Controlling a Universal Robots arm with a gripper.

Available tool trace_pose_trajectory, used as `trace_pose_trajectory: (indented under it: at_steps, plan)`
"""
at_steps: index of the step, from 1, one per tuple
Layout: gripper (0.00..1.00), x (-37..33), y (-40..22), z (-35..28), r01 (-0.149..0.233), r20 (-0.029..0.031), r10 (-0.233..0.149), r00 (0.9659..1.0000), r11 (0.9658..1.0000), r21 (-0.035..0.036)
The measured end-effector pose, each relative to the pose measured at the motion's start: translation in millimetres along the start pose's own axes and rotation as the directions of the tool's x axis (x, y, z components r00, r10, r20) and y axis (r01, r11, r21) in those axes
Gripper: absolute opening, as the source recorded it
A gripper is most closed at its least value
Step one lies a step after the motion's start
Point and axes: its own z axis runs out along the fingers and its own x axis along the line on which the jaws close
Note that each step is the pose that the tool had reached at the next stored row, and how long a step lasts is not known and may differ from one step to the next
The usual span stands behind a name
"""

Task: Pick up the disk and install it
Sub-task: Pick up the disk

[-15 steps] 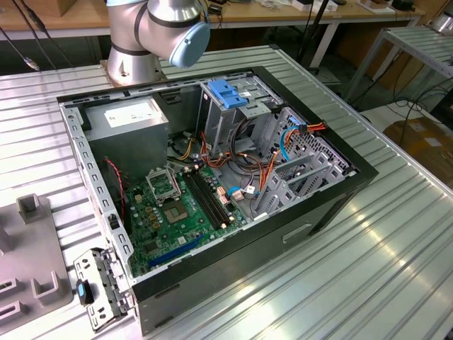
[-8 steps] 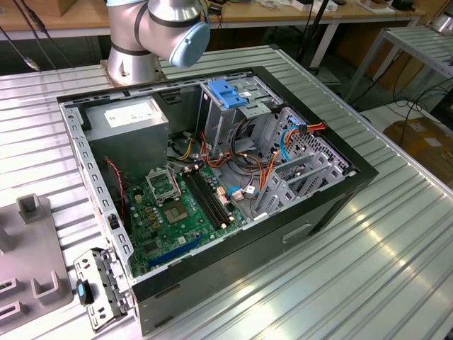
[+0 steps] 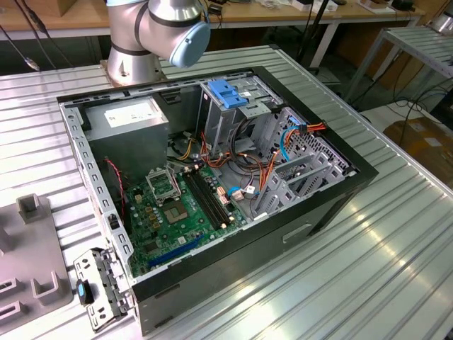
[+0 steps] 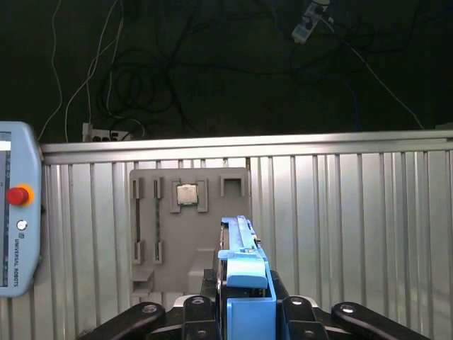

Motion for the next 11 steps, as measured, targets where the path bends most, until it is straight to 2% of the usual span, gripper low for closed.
trace_pose_trajectory:
  at_steps: [11]
  plan:
    - [0.37, -0.3, -8.6, -0.1, 0.0, 0.0, 0.0, 1.0, 1.0, 0.0]
